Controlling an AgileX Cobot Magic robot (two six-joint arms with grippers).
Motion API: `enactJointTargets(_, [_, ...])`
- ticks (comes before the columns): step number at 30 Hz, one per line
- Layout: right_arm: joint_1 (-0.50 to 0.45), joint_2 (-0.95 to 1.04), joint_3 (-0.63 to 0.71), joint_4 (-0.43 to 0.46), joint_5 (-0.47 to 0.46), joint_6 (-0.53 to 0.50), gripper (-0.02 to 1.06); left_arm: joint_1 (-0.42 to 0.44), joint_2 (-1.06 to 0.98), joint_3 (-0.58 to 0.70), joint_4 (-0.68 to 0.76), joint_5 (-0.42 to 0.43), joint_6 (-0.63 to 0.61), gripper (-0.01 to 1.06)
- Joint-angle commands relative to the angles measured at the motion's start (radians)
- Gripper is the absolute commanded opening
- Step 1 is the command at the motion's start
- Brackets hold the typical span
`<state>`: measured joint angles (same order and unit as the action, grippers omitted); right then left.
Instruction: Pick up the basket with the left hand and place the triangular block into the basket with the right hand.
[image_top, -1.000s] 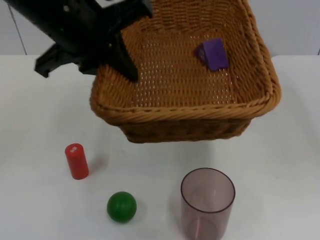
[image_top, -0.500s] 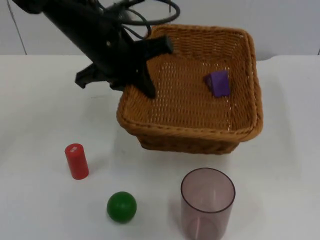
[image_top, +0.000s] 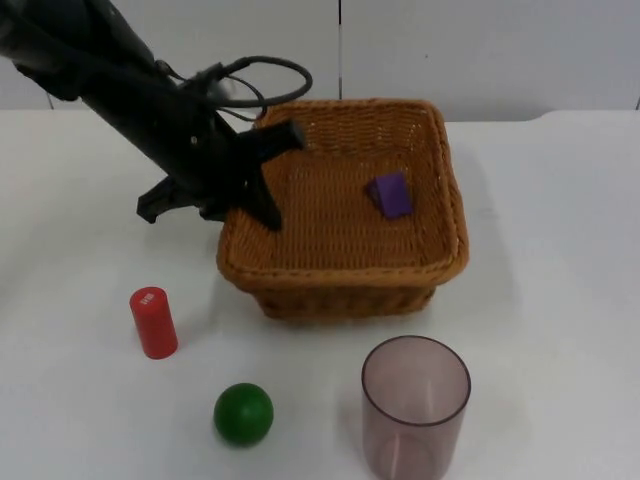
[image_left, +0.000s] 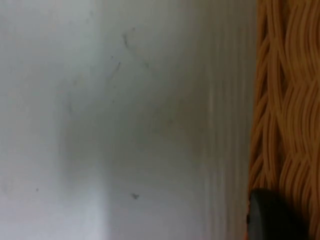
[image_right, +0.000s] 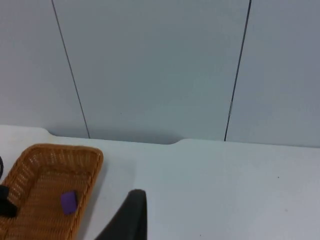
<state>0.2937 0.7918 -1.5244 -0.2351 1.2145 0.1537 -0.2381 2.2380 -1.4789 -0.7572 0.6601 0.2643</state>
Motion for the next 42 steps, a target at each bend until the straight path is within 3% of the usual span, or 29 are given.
enactJointTargets(1, [-0.005,-0.006,-0.002,-0.002,-0.015,-0.008,1.05,-0.008,-0.002,-0.012,-0.040,-0.025,0.019,0.00])
enactJointTargets(30, [-0.005,-0.006,-0.002,-0.002,-0.016,-0.008,1.05,-0.004,0.046,-0.012,-0.024,-0.037,0.015,0.03])
enactJointTargets(33, [-0.005,-0.006,-0.002,-0.002,-0.016,-0.008,1.05,-0.004,0.046,-0.012,-0.024,-0.013,0.015,0.21])
enactJointTargets(34, [-0.005,-0.006,-0.002,-0.002,-0.016,-0.008,1.05,-0.004,0.046,-0.012,-0.024,-0.013,0.015,0.21])
enactJointTargets(36, [-0.005,-0.006,-0.002,-0.002,-0.016,-0.011,1.05,-0.004,0.046,-0.012,-0.024,0.002,0.015,0.42])
enactJointTargets(38, [-0.005,-0.006,-0.002,-0.002,-0.016,-0.014,1.05,-0.004,0.040,-0.012,-0.024,0.030,-0.003,0.75])
enactJointTargets(39, [-0.005,-0.006,-0.002,-0.002,-0.016,-0.014,1.05,-0.004,0.040,-0.012,-0.024,0.030,-0.003,0.75])
enactJointTargets(41, [-0.005,-0.006,-0.002,-0.002,-0.016,-0.026,1.05,-0.004,0.026,-0.012,-0.024,0.060,-0.007,1.05])
enactJointTargets(42, [-0.005,-0.006,-0.002,-0.002,-0.016,-0.032,1.05,-0.004,0.010,-0.012,-0.007,0.063,-0.007,1.05])
